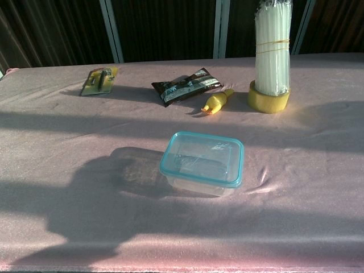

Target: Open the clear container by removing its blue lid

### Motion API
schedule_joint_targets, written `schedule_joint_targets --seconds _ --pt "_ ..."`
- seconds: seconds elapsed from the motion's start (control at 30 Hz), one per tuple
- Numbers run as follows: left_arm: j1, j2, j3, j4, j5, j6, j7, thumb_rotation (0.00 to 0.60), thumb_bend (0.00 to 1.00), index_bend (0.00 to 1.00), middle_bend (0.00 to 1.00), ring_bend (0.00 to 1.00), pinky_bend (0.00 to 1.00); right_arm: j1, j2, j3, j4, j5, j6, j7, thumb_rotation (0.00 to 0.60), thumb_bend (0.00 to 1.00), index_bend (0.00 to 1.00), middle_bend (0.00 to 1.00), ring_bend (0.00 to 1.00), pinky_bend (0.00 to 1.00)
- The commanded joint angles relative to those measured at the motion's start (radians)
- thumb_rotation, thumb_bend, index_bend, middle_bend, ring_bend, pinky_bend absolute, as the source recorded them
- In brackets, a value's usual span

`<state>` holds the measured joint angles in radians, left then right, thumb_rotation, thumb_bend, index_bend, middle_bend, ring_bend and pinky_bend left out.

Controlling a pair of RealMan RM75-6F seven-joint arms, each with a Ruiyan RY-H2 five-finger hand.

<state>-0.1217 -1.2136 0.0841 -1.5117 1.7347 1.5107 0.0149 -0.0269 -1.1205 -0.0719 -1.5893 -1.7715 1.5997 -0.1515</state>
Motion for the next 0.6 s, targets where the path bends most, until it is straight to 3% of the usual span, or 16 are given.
schedule_joint_targets --seconds 0.03,0.13,0.33,0.43,0.6 --pt "0.003 -0.001 0.0 -0.001 -0.004 0.001 0.006 0.6 0.35 0.0 0.0 0.0 0.0 0.0 -0.001 0.0 -0.001 -0.003 0.001 -0.002 0.6 0.21 0.0 0.0 0.0 0.0" --pt "-0.003 -0.003 0.004 -0.004 0.006 -0.005 -0.003 0.6 0.35 0.0 0.0 0.0 0.0 0.001 -0.001 -0.001 -0.002 -0.005 0.001 0.001 0.6 0.21 0.0 0.0 0.0 0.0" --pt "-0.131 -0.005 0.041 0.002 0.203 -0.063 -0.138 0.6 0.34 0.0 0.0 0.0 0.0 0.009 -0.003 0.001 -0.008 0.001 -0.017 -0.006 0.6 0.21 0.0 0.0 0.0 0.0" --pt "-0.213 -0.034 0.021 -0.016 0.254 -0.132 -0.119 0.6 0.32 0.0 0.0 0.0 0.0 0.012 -0.005 -0.001 -0.011 -0.003 -0.026 -0.011 0.6 0.21 0.0 0.0 0.0 0.0" --pt "-0.342 -0.107 -0.017 -0.065 0.232 -0.294 -0.161 0.6 0.29 0.0 0.0 0.0 0.0 0.02 -0.009 -0.002 -0.015 -0.004 -0.04 -0.02 0.6 0.21 0.0 0.0 0.0 0.0"
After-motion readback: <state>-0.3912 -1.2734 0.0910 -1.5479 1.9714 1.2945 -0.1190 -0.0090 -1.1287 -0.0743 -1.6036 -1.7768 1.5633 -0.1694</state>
